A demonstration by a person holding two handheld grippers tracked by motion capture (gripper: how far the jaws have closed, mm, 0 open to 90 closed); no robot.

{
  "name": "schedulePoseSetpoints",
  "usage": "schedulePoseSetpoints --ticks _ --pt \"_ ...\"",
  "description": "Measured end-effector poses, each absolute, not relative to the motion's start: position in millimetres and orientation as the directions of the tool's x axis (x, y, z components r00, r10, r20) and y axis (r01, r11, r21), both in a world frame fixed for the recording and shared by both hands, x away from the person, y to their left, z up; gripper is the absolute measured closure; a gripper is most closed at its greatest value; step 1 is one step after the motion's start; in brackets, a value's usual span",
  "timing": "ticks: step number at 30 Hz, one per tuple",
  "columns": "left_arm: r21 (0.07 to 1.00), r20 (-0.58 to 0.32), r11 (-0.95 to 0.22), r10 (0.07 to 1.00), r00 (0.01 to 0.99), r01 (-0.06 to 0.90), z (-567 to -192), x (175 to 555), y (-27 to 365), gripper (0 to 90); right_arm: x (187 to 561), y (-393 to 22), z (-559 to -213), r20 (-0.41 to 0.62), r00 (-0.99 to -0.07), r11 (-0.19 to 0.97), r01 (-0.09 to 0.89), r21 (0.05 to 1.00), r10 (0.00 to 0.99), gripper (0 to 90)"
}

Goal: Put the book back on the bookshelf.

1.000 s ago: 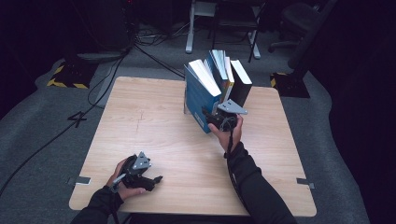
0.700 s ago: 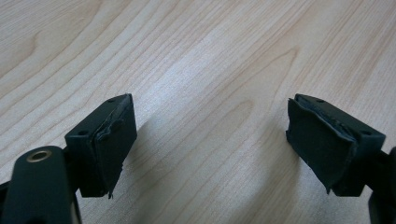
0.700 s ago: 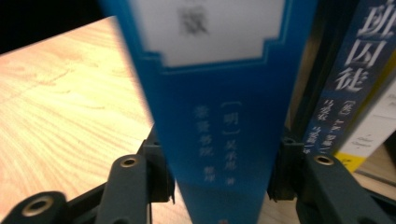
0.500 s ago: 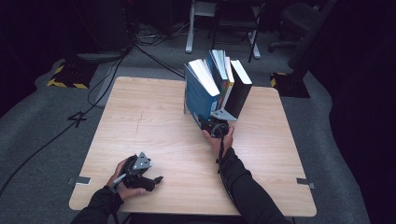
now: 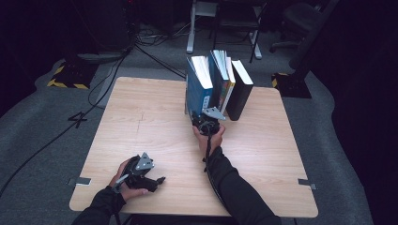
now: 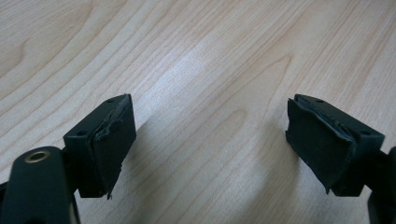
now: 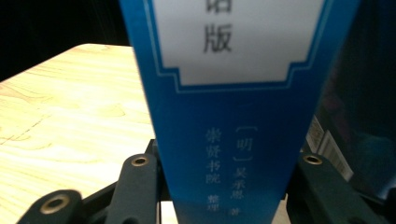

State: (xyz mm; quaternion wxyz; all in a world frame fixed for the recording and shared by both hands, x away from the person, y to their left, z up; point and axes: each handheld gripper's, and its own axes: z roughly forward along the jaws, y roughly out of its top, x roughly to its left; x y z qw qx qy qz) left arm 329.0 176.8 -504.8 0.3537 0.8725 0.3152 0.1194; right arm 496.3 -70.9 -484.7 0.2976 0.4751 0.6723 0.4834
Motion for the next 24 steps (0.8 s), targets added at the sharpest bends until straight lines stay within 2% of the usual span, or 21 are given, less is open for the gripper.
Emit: schedulePoseSetpoints --ticks 4,7,12,14,18,24 --pt "0.692 -0.012 -0.554 0.631 0.776 0.462 -504.7 330.8 175.3 16.1 503.1 -65.9 -484.8 0.044 -0.362 0.091 0.348 0.933 0.931 57.0" --pt "0.694 -0.014 -0.546 0.642 0.766 0.470 -504.7 333.8 174.1 16.2 504.2 -68.7 -482.8 0.051 -0.408 0.109 0.360 0.927 0.911 49.1" --pt "0.695 -0.009 -0.534 0.662 0.749 0.481 -504.4 340.0 170.4 17.2 493.4 -79.0 -478.5 0.026 -0.489 0.174 0.360 0.917 0.872 41.5" --pt "0.697 -0.006 -0.526 0.676 0.737 0.488 -504.2 346.0 164.0 17.4 481.1 -94.2 -476.8 0.010 -0.544 0.219 0.355 0.909 0.839 40.0" --pt "0.703 0.048 -0.539 0.688 0.724 0.465 -501.5 356.1 147.1 20.5 466.6 -121.1 -475.8 0.014 -0.596 0.253 0.362 0.897 0.803 37.3" --pt "0.774 0.097 -0.474 0.744 0.661 0.420 -474.1 384.9 105.1 20.5 447.5 -176.3 -465.8 0.003 -0.614 0.277 0.362 0.890 0.790 38.6"
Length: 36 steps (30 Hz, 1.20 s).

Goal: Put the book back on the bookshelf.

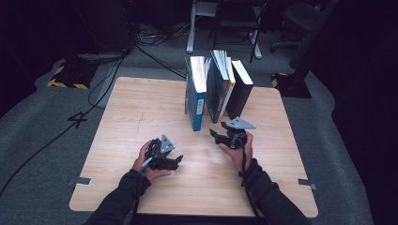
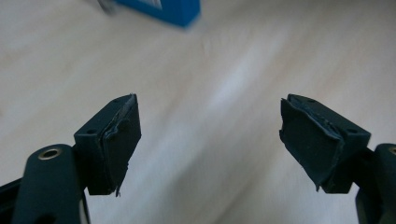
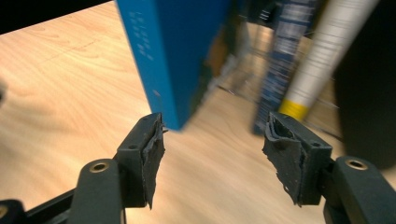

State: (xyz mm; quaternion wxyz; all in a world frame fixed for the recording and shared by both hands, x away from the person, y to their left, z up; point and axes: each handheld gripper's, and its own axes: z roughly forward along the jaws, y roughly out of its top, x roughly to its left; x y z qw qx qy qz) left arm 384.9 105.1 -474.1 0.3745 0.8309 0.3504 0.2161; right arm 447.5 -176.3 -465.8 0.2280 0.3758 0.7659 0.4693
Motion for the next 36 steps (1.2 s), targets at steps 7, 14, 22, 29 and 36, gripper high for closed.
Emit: schedulePoseSetpoints --ticks 7,14,22,29,36 --pt "0.865 0.026 -0.312 0.811 0.584 0.394 -433.6 423.9 73.8 21.3 424.6 -246.6 -457.2 -0.020 -0.602 0.306 0.377 0.874 0.798 38.5" --pt "0.914 -0.025 -0.202 0.837 0.547 0.352 -403.1 447.6 53.2 20.7 408.3 -301.2 -463.3 -0.047 -0.555 0.322 0.410 0.853 0.830 36.2" --pt "0.932 -0.026 -0.145 0.888 0.459 0.333 -381.3 474.6 28.5 19.2 407.9 -319.8 -476.1 -0.021 -0.532 0.305 0.453 0.837 0.847 36.1" --pt "0.943 -0.002 -0.118 0.932 0.362 0.311 -366.8 494.8 23.9 25.6 409.3 -319.8 -478.5 -0.017 -0.538 0.312 0.462 0.831 0.843 36.1" --pt "0.946 0.065 -0.136 0.969 0.239 0.295 -357.0 505.5 14.1 40.4 409.1 -318.4 -478.9 -0.012 -0.538 0.310 0.469 0.827 0.843 37.1"
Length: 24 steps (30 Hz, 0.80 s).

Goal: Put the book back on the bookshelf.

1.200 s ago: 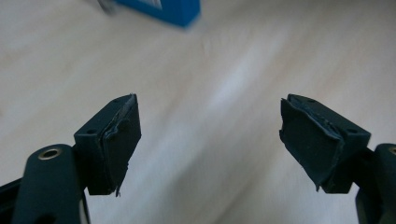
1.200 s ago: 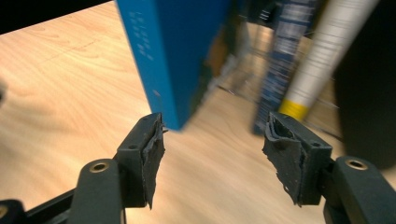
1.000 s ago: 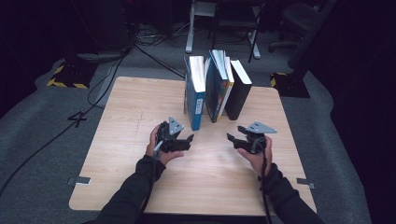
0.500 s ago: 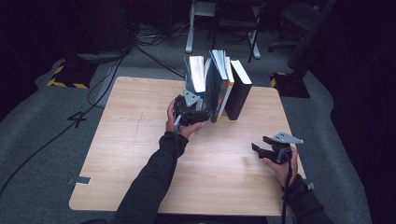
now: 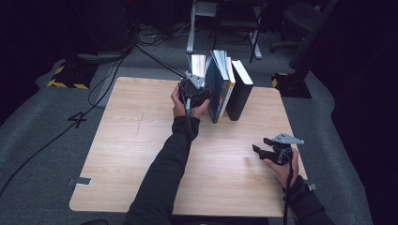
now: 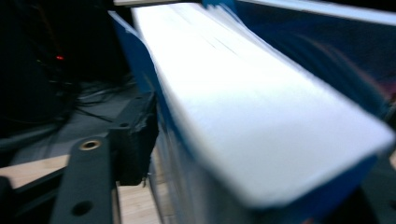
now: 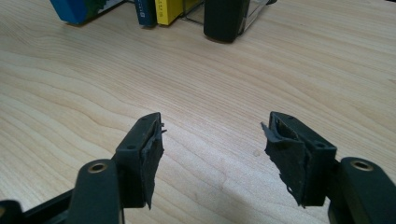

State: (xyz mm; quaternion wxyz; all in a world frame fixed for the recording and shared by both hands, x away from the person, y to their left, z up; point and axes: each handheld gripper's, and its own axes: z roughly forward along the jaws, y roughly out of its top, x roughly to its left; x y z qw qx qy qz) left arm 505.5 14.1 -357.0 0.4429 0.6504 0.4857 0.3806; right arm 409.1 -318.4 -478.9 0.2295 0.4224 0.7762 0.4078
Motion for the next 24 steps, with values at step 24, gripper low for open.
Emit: schedulePoseSetpoints --ticks 24 --pt "0.935 0.036 -0.123 0.966 0.255 0.332 -354.4 527.1 24.7 60.4 410.3 -319.8 -480.7 0.033 -0.555 0.293 0.487 0.823 0.831 37.8"
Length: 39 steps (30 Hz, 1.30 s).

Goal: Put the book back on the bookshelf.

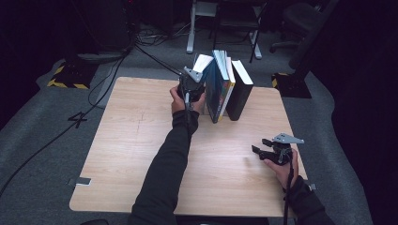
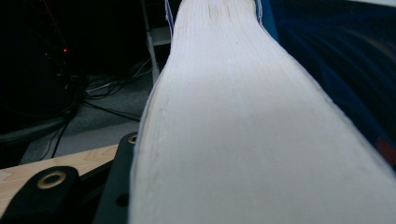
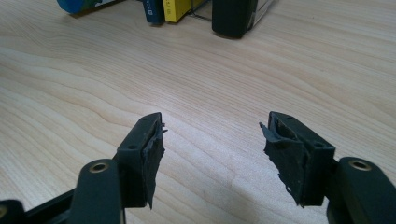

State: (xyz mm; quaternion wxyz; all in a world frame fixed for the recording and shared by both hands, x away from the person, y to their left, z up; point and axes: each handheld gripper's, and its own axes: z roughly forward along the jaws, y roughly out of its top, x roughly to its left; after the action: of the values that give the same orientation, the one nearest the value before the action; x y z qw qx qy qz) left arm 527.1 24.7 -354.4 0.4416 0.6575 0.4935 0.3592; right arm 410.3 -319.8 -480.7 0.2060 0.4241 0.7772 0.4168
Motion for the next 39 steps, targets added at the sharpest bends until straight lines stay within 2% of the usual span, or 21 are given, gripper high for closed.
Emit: schedulePoseSetpoints --ticks 10,19,29,39 --pt "0.948 0.014 -0.079 0.978 0.209 0.307 -347.3 542.9 28.5 60.8 409.3 -319.2 -480.3 0.046 -0.584 0.298 0.480 0.825 0.811 38.1" --pt "0.959 0.054 -0.107 0.978 0.200 0.264 -332.2 567.1 12.4 60.7 408.2 -319.6 -478.2 0.056 -0.601 0.291 0.463 0.837 0.797 38.3" --pt "0.963 0.055 -0.102 0.980 0.189 0.250 -343.2 586.3 7.8 60.4 405.6 -323.9 -476.3 0.064 -0.604 0.279 0.457 0.845 0.795 38.2" --pt "0.967 0.070 -0.112 0.981 0.182 0.231 -351.4 580.7 4.6 59.8 402.7 -323.1 -474.7 0.060 -0.615 0.283 0.445 0.850 0.786 38.3"
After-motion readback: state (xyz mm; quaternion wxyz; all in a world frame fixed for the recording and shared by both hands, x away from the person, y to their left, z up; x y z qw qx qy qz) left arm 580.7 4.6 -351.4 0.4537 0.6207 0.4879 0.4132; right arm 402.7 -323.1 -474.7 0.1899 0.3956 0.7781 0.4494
